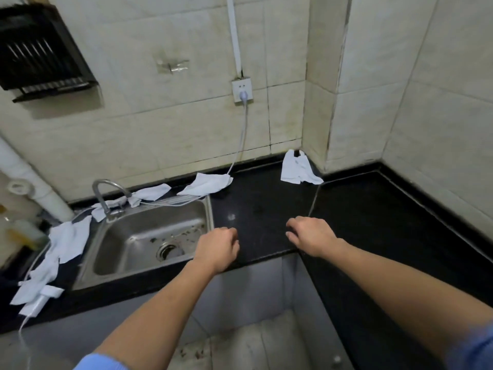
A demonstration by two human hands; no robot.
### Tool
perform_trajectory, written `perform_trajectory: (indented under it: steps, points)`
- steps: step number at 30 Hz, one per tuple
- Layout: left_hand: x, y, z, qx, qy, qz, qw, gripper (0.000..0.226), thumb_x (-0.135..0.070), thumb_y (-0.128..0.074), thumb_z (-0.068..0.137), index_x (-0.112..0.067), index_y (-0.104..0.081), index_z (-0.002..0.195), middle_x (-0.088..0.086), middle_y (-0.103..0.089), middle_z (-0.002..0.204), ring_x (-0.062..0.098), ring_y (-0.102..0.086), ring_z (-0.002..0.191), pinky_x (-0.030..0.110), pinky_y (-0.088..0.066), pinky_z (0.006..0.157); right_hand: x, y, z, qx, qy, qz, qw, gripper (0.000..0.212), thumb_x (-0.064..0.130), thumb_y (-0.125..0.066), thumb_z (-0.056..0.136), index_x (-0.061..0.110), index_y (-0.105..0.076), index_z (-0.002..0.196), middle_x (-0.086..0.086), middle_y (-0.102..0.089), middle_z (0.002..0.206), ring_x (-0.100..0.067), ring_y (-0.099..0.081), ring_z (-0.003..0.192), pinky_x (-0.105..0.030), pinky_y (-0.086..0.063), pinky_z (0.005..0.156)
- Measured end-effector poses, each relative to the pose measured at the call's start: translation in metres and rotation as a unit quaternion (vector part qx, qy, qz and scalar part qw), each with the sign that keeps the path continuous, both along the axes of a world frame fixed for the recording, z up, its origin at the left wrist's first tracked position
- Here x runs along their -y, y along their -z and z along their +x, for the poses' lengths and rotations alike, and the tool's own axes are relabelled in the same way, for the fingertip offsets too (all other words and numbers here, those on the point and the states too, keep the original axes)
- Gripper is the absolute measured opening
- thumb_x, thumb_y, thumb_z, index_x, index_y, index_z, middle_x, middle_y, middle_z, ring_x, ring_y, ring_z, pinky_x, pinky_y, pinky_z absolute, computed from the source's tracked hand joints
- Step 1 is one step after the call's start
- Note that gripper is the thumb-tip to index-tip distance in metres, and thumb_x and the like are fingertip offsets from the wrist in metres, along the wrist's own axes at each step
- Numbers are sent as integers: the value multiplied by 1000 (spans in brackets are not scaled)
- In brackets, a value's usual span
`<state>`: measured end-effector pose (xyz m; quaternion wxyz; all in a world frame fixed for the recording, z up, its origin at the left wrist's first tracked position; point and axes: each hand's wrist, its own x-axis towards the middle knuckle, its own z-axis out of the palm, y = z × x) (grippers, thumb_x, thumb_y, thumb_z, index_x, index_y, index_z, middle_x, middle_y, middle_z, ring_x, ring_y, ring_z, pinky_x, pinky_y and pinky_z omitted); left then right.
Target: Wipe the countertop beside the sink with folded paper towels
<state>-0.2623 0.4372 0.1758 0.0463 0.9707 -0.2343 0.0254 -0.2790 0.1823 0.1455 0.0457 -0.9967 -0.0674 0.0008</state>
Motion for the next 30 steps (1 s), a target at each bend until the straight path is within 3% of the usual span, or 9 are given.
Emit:
perform_trajectory:
  steps: [7,16,22,30]
  points:
    - [-14,30,119,-28,-1,8,1000,24,-33,-46,91,-19,-61,103,5,-66,103,29,-61,100,38,-48,76,-17,29,114,-46,-2,2,999,35,42,-42,97,22,-51,124,-3,-58,120,-24,-59,104,-38,-47,81]
    - [19,58,280,-72,69,7,995,22,-33,-46,92,-19,-59,103,3,-64,105,27,-60,97,37,-47,77,11,50,230,-81,112,13,990,36,45,-45,95,25,-52,125,0,-57,117,-22,-60,101,-37,-49,79]
    - [55,91,335,-124,102,-4,987,23,-33,-46,93,-20,-59,105,2,-63,105,26,-60,97,35,-43,74,58,82,288,-133,166,22,977,40,44,-48,93,23,-50,128,-4,-56,120,-27,-60,103,-40,-51,83]
    - [72,134,378,-192,42,8,980,22,-32,-46,93,-20,-61,103,0,-64,102,23,-61,94,33,-46,73,112,142,422,-135,218,98,962,53,35,-54,92,16,-39,139,-13,-45,133,-34,-50,117,-44,-46,93]
